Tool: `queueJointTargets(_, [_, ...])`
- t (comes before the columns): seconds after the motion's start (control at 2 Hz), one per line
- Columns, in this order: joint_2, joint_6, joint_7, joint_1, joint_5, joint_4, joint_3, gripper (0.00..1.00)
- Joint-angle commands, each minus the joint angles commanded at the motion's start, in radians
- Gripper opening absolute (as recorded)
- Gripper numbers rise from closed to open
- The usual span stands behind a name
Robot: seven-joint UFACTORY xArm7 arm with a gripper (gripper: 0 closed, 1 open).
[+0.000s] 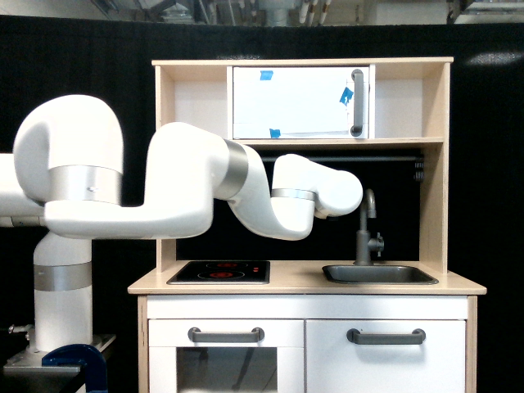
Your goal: Turn on the faucet
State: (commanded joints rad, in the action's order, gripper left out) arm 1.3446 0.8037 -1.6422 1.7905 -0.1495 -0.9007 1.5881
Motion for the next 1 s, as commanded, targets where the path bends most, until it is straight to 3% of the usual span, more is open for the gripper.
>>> queueJointTargets(0.5, [0.019,0.156,-0.010,-0.250,0.049,0.090,0.003,1.00])
queueJointTargets(1.0, [0.025,0.167,-0.005,-0.285,0.058,0.112,-0.001,1.00])
